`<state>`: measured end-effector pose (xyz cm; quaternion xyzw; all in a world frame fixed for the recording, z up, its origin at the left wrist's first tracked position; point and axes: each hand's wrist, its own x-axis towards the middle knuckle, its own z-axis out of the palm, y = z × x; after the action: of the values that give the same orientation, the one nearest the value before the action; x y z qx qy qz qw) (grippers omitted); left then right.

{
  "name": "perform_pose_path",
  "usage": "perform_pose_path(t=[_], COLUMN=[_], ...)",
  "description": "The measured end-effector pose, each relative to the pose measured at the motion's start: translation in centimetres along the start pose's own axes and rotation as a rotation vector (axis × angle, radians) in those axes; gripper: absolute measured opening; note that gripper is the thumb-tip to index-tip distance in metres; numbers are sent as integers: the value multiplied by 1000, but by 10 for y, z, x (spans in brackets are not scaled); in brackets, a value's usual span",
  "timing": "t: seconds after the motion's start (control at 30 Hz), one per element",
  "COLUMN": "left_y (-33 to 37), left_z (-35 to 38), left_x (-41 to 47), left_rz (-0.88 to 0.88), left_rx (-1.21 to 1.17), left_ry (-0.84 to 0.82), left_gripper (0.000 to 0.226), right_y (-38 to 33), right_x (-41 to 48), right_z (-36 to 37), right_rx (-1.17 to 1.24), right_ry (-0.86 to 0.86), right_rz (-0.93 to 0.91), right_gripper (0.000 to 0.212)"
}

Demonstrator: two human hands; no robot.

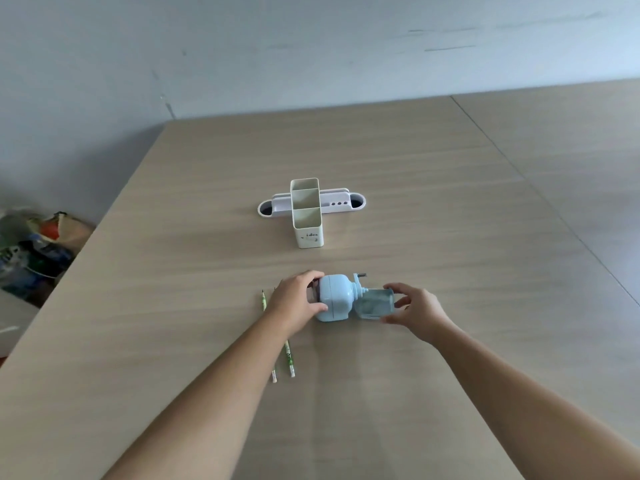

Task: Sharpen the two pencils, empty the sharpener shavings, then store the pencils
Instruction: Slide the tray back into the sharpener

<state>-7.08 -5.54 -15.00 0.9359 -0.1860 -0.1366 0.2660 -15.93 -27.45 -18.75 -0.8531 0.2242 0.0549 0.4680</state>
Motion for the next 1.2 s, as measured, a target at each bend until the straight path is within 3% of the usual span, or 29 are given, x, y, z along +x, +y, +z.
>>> perform_pose_path(t=[0.27, 0.43, 0.67, 0.73, 0.83, 0.97, 1.07, 1.2], left_y=[-8, -9, -10, -10, -11, -26, -41, -66], left_z=[1, 2, 0, -4, -19, -44, -54, -46], left_x=[9, 12, 12, 10, 6, 3, -6, -19], left_rz=[5, 6, -10, 7, 16, -62, -200, -377], left_rx=[-88, -93, -138, -117, -92, -95, -110, -18], left_ry=[-18, -8, -17, -50, -87, 73, 162, 86], left_gripper=[65, 66, 66, 74, 88, 55, 19, 6], right_y=[-12, -15, -13, -16, -29, -77, -129, -162], right_x=[9, 10, 18, 20, 19, 15, 4, -1], right_z=[30, 48, 47, 44, 29, 17, 36, 93], right_rx=[12, 215, 211, 184, 135, 48, -4, -228], right_ry=[-16, -163, -170, -124, 75, 256, 195, -15], right_rz=[-2, 85, 108, 103, 128, 24, -136, -236], right_gripper=[66, 32, 31, 26, 29, 33, 31, 24])
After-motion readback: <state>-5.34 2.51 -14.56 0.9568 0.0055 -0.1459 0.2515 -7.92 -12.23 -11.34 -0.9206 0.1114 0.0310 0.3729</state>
